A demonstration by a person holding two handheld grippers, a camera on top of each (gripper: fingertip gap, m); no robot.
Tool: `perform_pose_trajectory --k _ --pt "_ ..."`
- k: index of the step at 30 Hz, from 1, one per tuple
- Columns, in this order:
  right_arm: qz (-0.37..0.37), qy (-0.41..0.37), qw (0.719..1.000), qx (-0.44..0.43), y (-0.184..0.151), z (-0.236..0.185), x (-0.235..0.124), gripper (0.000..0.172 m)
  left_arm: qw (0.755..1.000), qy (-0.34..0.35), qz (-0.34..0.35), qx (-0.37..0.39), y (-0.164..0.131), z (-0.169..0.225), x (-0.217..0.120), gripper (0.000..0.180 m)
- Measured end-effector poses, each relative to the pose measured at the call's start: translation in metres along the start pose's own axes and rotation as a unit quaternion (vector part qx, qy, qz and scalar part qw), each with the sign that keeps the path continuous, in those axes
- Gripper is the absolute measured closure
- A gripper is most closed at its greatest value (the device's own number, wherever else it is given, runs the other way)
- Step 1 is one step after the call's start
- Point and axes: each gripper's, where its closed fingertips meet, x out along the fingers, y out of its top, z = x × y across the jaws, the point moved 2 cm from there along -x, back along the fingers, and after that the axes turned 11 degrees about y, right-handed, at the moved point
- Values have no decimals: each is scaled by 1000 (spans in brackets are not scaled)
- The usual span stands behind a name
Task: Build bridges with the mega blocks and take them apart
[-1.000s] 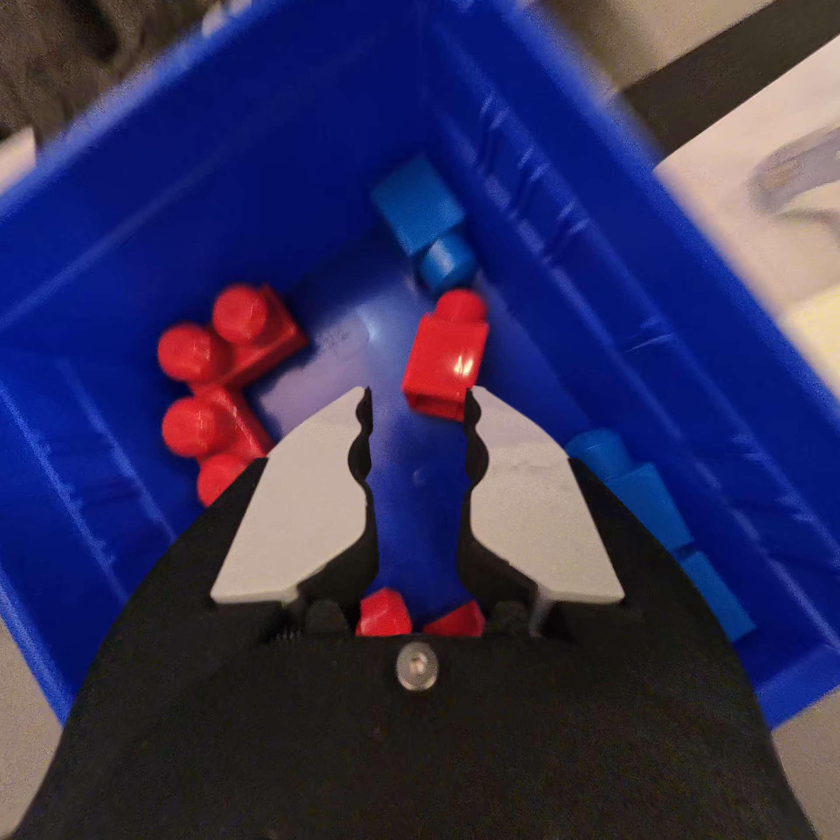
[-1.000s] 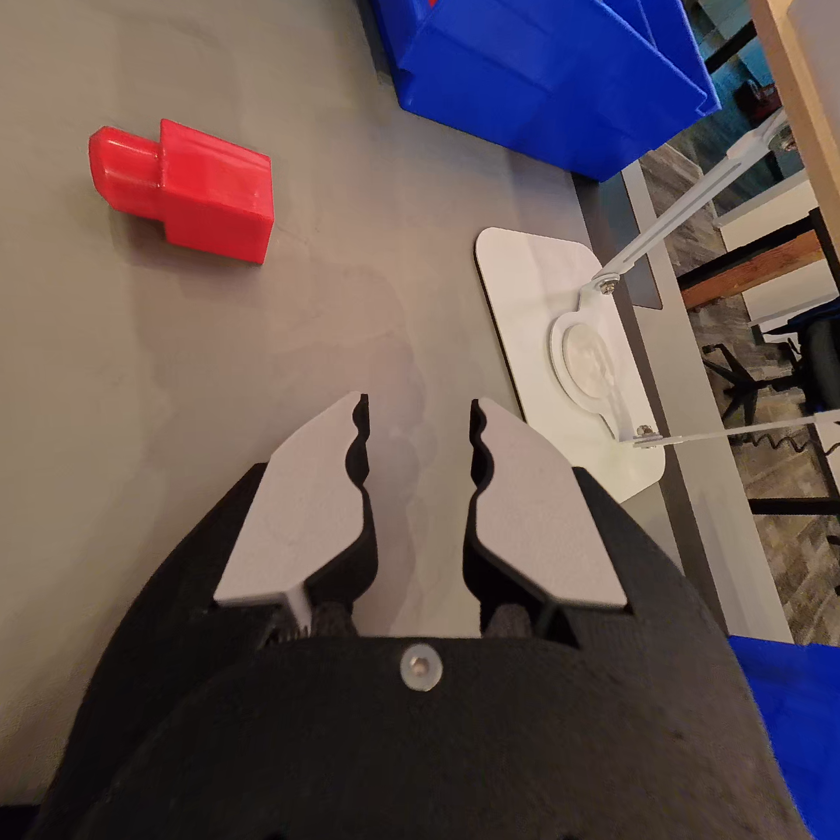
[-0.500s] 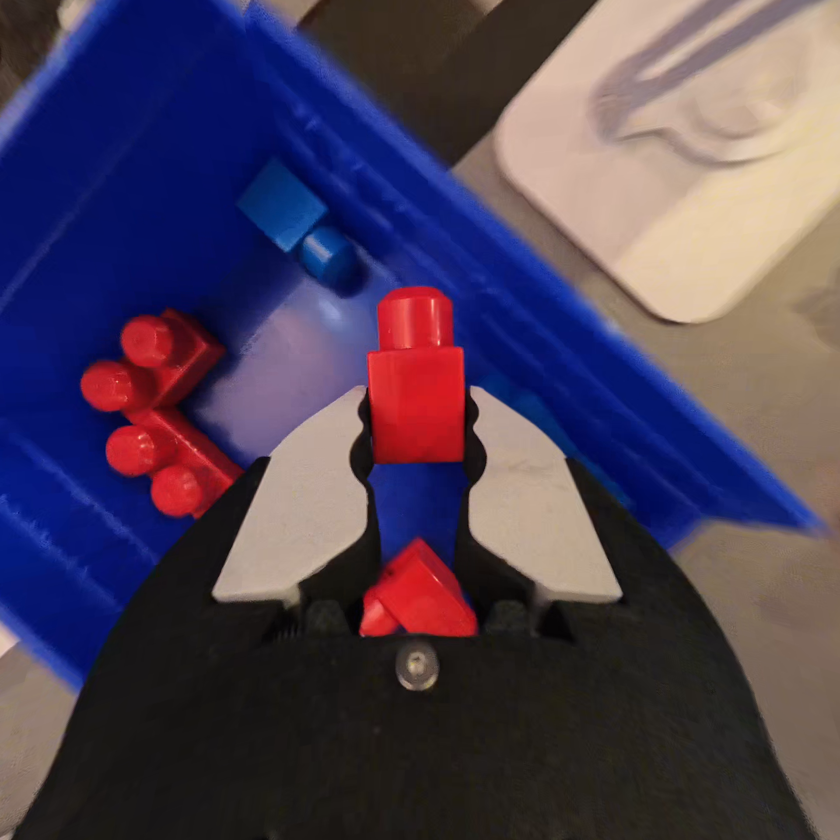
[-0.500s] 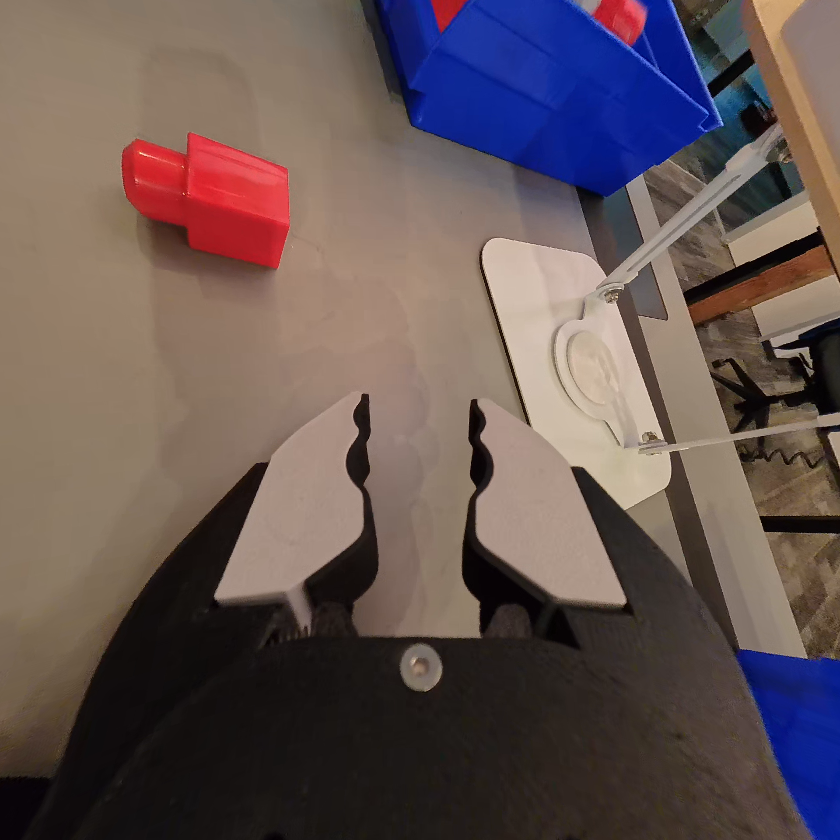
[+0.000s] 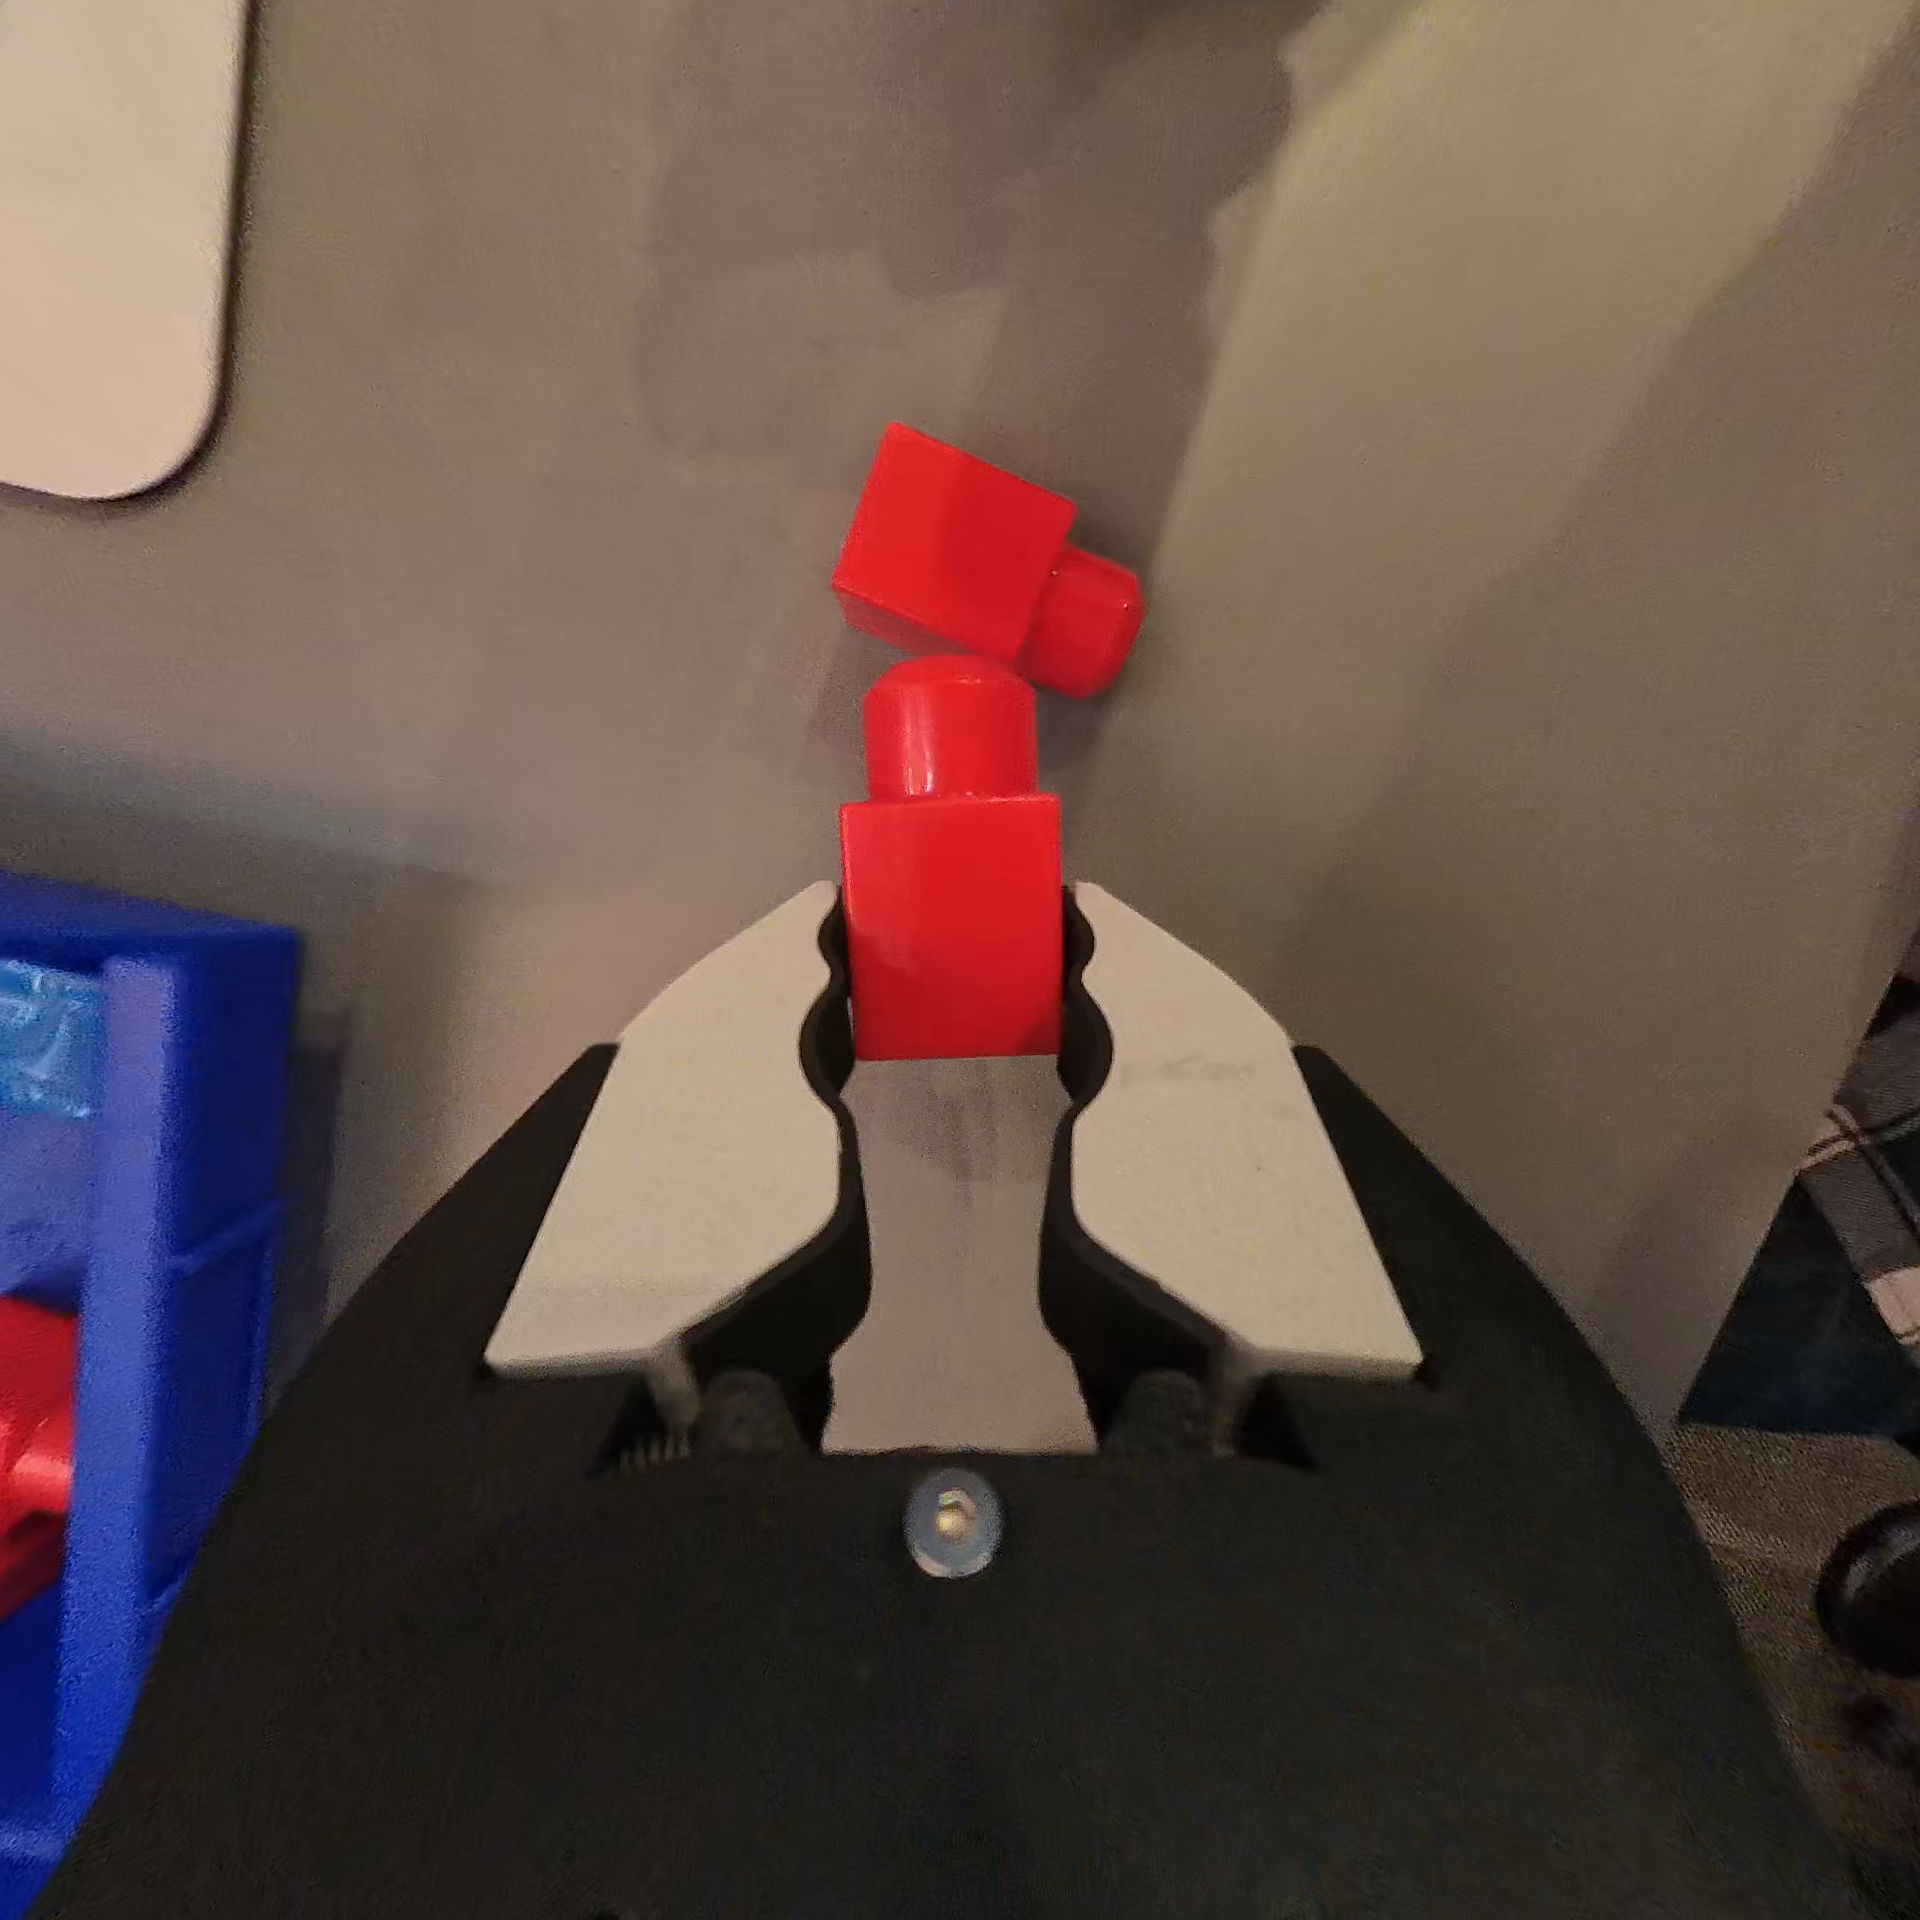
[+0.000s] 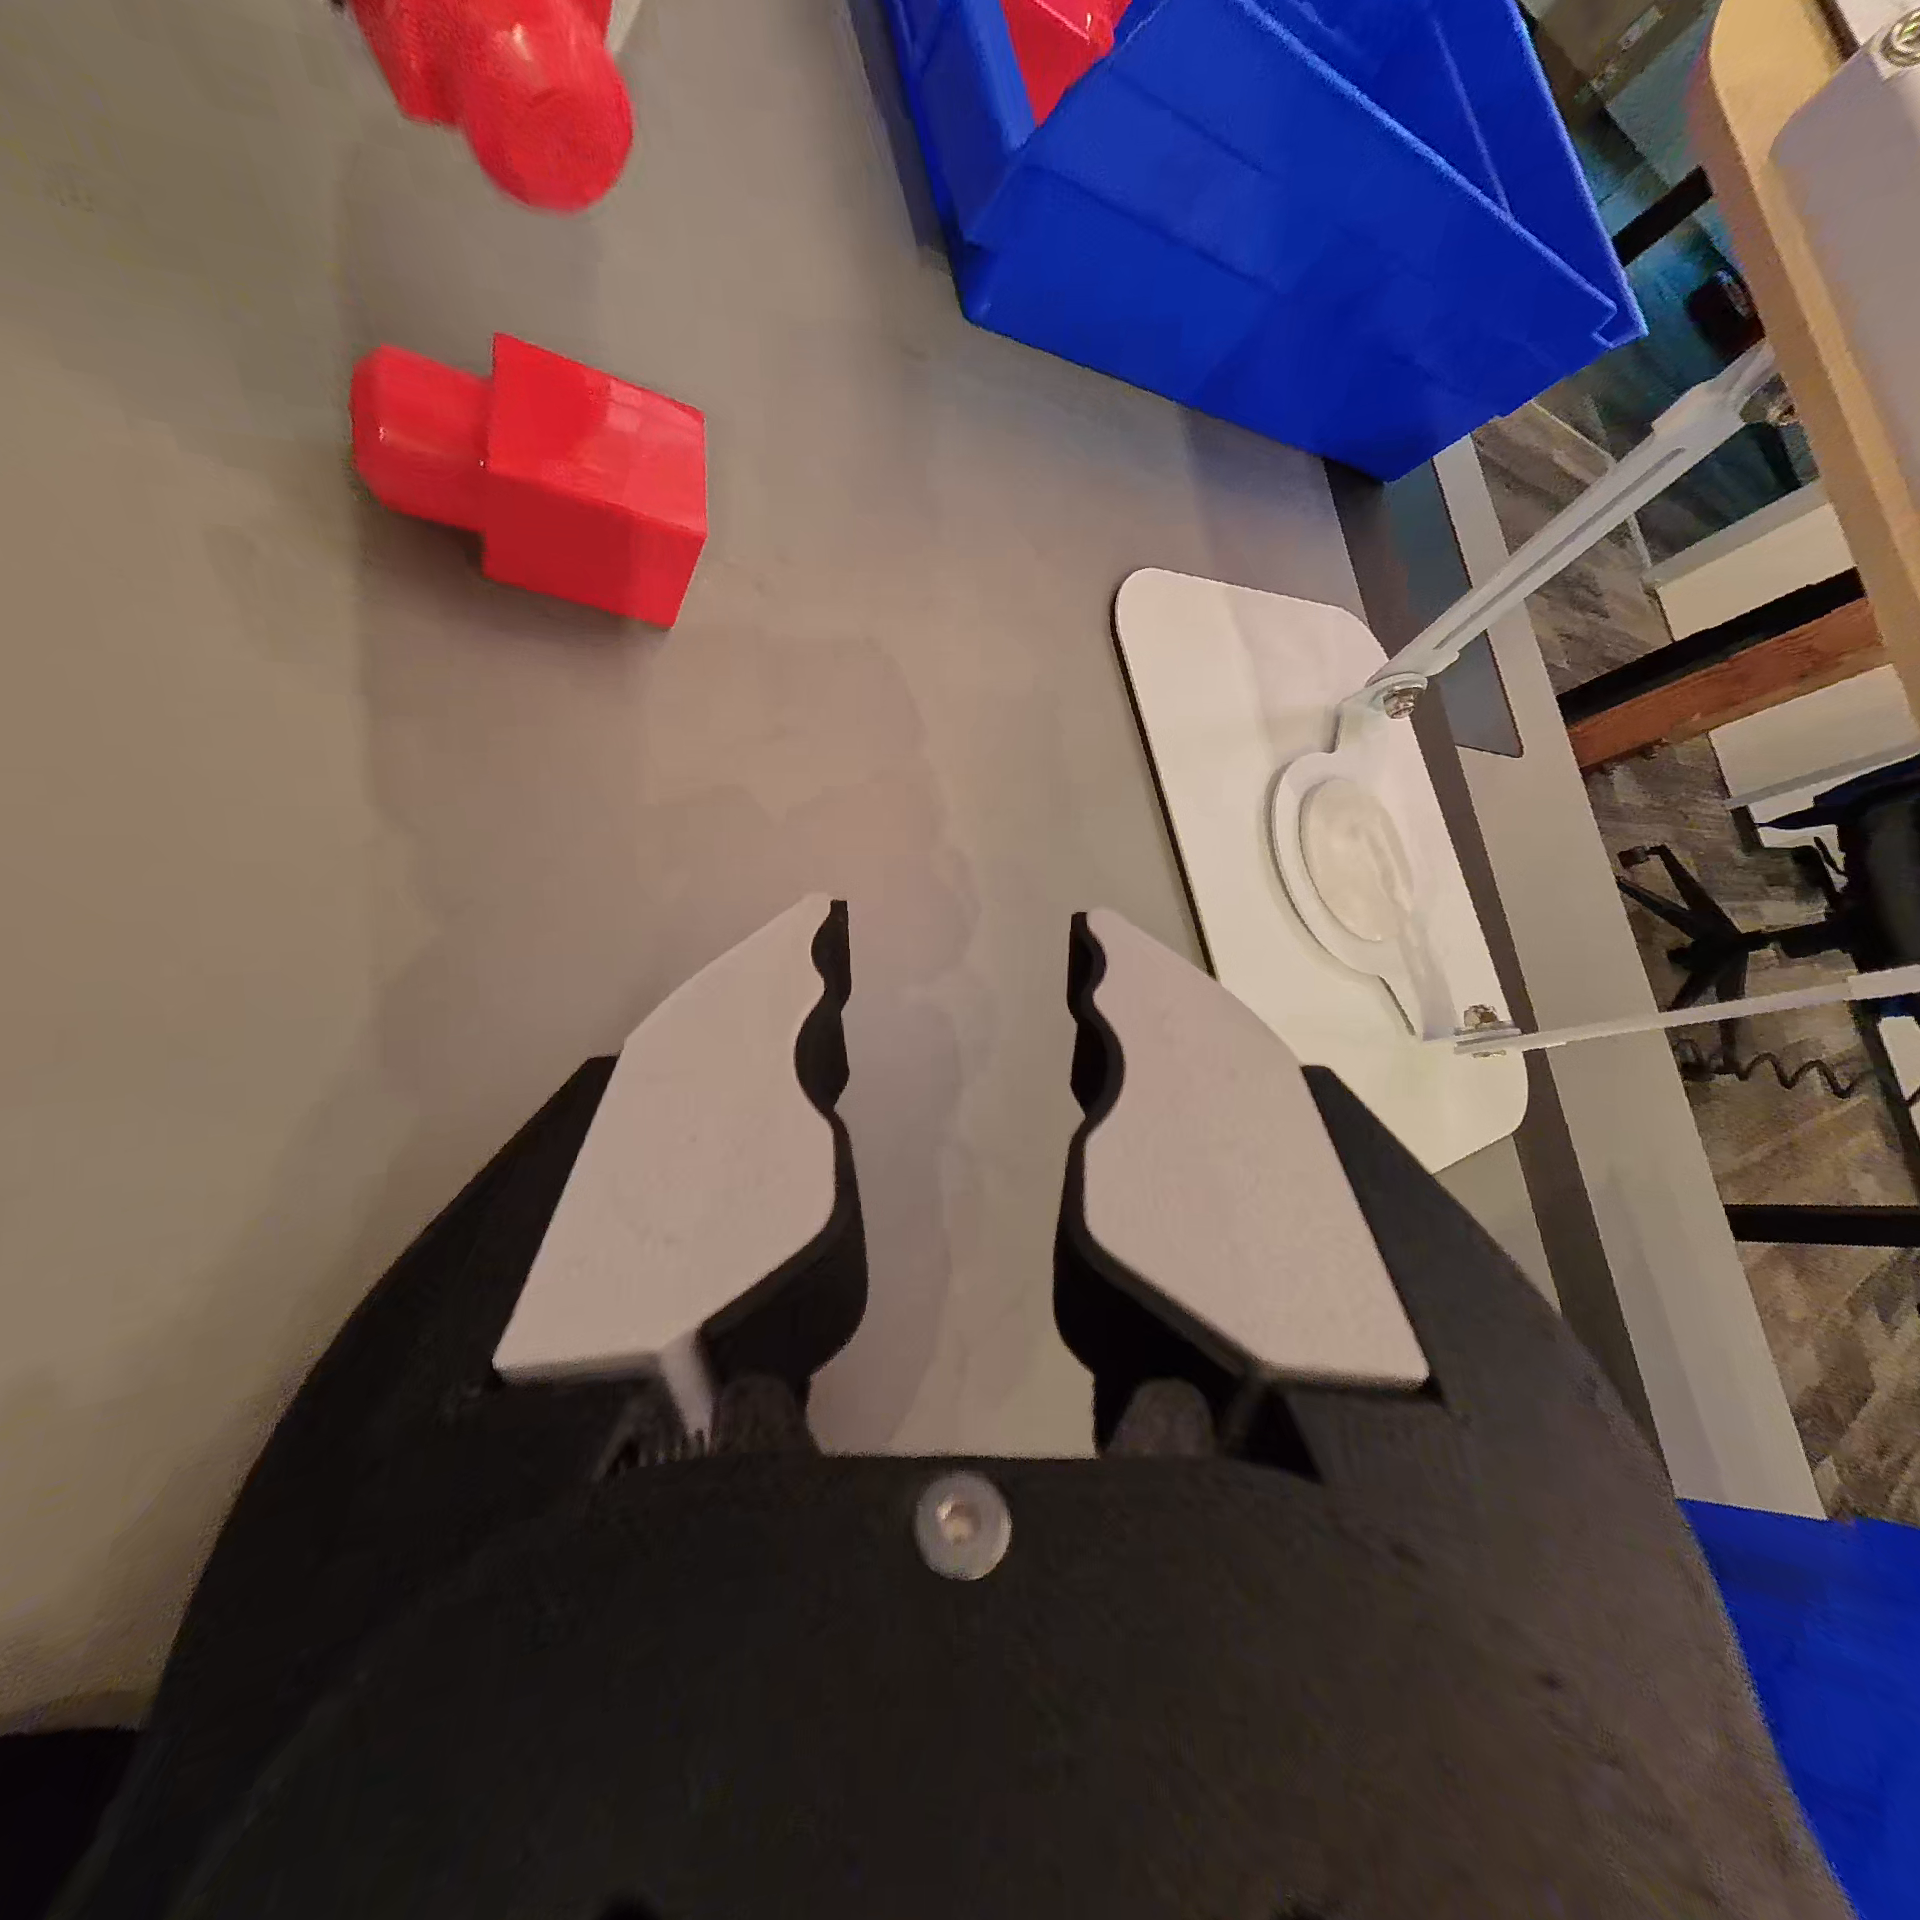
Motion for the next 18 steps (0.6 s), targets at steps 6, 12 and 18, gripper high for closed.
perform_pose_trajectory --k 6,12,18 --pt "1 6 1000 0 -1 -1 0 132 999 -46 5 28 4 20 29 141" --pt "10 14 1000 5 -1 0 0 132 999 18 34 -6 1 -33 -10 107" --pt "12 23 1000 4 -2 -2 1 132 988 134 -78 17 -51 -166 -39 132"
